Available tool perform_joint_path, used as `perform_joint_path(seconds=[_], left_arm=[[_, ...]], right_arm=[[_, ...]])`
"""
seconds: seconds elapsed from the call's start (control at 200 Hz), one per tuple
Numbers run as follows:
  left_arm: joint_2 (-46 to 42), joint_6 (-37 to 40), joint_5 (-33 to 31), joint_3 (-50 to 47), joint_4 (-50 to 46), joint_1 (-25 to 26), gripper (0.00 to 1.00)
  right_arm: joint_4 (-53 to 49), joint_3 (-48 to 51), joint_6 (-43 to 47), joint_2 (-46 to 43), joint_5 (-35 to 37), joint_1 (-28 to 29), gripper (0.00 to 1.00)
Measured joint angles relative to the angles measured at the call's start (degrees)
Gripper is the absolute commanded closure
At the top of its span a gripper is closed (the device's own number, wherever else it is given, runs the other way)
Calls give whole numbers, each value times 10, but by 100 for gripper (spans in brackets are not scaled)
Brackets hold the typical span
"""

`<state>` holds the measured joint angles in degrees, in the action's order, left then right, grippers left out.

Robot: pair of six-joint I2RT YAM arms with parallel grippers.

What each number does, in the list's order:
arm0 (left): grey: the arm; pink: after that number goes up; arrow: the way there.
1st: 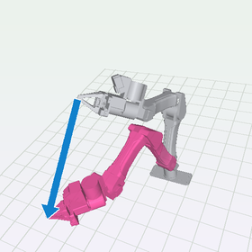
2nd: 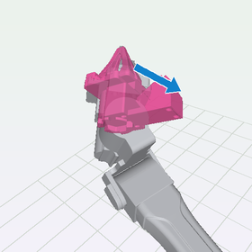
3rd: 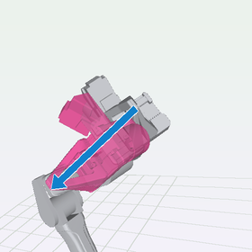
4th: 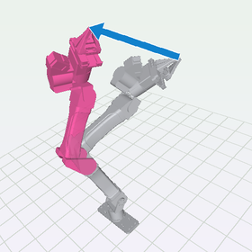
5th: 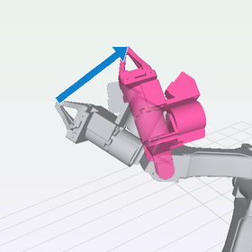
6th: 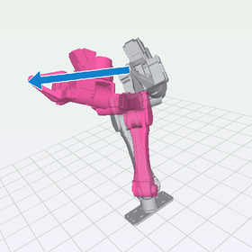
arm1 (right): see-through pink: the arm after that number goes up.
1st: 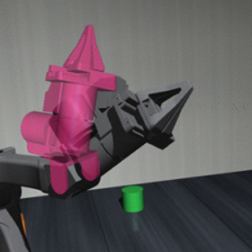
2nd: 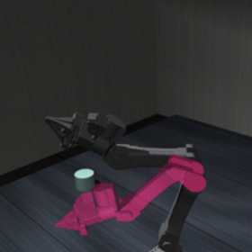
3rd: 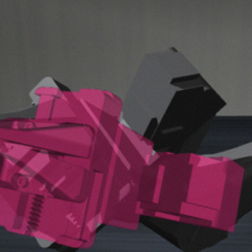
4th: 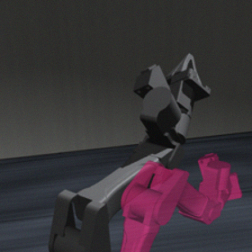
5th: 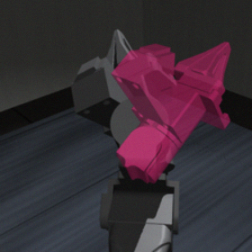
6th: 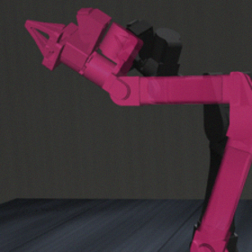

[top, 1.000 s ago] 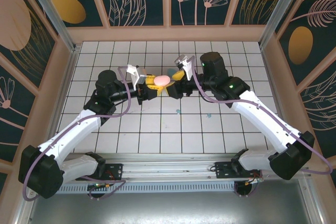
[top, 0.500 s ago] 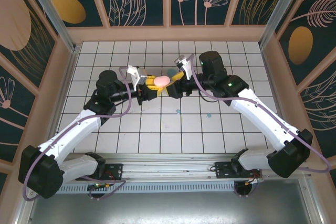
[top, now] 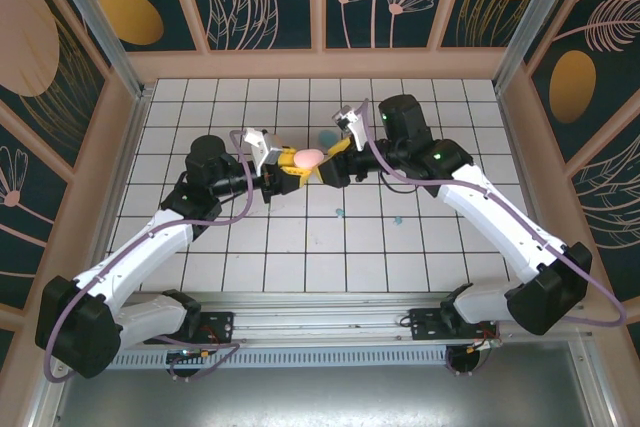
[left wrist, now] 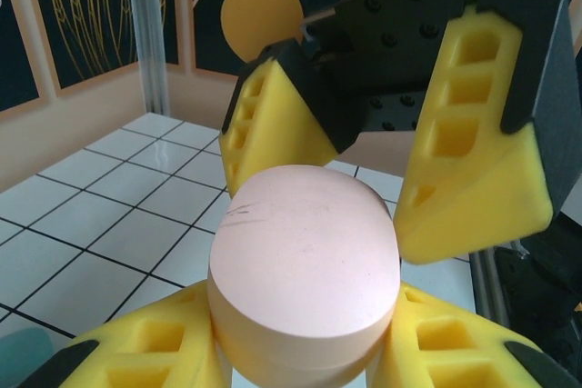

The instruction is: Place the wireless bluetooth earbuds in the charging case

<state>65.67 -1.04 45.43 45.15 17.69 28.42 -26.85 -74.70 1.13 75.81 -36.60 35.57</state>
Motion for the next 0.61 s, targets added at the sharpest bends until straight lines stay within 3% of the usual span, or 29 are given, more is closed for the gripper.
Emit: perform_joint_path(seconds=[0.265, 0.605], left_arm=[[8, 5, 13, -1, -15, 4, 83], [8, 4, 22, -1, -17, 4, 83]], right_arm=[[0, -9, 0, 0, 1, -26, 27], [13, 15, 33, -12, -23, -16, 26]])
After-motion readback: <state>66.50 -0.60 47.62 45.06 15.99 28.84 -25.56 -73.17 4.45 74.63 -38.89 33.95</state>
